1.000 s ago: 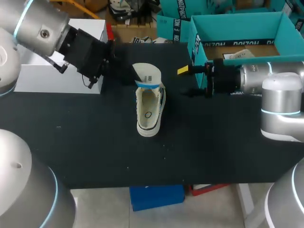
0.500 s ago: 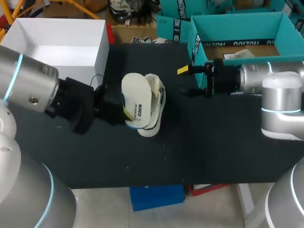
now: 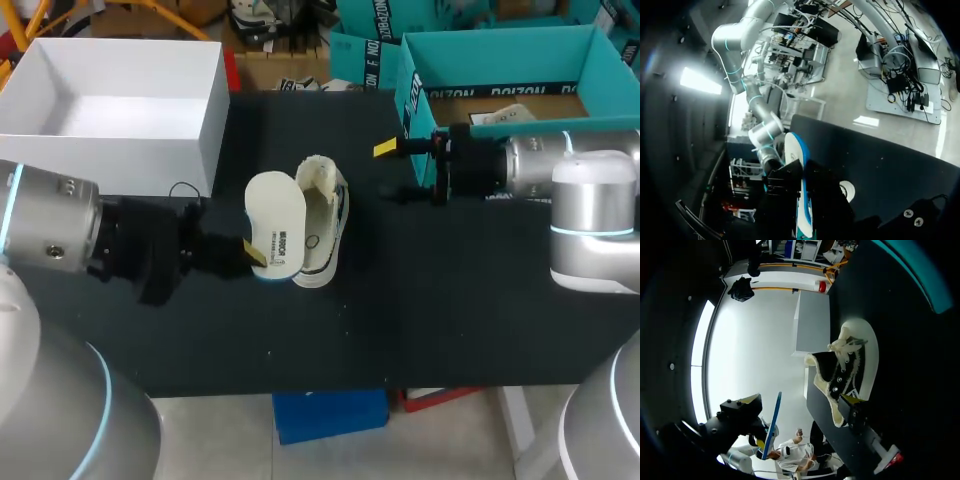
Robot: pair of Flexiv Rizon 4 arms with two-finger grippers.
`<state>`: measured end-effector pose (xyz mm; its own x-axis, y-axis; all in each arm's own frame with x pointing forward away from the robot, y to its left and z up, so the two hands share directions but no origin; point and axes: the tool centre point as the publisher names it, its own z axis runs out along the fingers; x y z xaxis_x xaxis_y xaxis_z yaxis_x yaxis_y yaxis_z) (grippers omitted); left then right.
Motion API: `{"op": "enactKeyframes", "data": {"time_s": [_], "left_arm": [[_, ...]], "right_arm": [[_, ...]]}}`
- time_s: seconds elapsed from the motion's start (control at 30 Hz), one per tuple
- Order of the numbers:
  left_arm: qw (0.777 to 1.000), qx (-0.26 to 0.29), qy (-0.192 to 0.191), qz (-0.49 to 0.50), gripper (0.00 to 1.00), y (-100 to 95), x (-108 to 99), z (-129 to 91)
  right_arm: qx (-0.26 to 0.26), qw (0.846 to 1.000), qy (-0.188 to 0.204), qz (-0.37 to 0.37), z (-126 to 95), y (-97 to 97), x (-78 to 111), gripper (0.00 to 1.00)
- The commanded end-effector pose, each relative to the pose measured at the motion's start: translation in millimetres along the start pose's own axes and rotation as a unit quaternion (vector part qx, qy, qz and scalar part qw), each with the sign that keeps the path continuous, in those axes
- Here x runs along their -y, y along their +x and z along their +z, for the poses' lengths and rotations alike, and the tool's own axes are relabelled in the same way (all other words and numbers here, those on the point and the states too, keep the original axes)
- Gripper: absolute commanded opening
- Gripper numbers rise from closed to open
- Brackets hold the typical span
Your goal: Take the shoe out of the shoebox, open the shoe tongue, remove and reinsert the insole, then place the shoe into the shoebox
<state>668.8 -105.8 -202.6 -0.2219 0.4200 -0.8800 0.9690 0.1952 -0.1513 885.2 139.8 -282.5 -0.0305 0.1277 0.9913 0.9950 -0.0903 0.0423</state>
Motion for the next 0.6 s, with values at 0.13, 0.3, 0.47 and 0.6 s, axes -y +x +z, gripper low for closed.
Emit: {"op": "enactKeyframes", "data": {"time_s": [0.13, 0.3, 0.47, 0.6], "left_arm": [[1.000, 0.002, -0.003, 0.001, 0.00, 1.3, 1.4, 0.9], [1.000, 0.002, -0.007, 0.009, 0.00, 1.8, 5.2, 6.6], [0.998, 0.000, -0.036, 0.052, 0.00, 14.6, 14.9, 27.8], [0.996, 0.010, -0.057, 0.073, 0.00, 29.0, 11.9, 34.8]], "right_arm": [[0.001, 1.000, -0.001, 0.000, 1.4, -0.3, 0.0, 1.00], [0.001, 1.000, -0.001, 0.000, 1.4, -0.3, 0.0, 1.00], [0.001, 1.000, -0.001, 0.000, 1.4, -0.3, 0.0, 1.00], [0.001, 1.000, -0.001, 0.000, 1.4, -0.3, 0.0, 1.00]]}}
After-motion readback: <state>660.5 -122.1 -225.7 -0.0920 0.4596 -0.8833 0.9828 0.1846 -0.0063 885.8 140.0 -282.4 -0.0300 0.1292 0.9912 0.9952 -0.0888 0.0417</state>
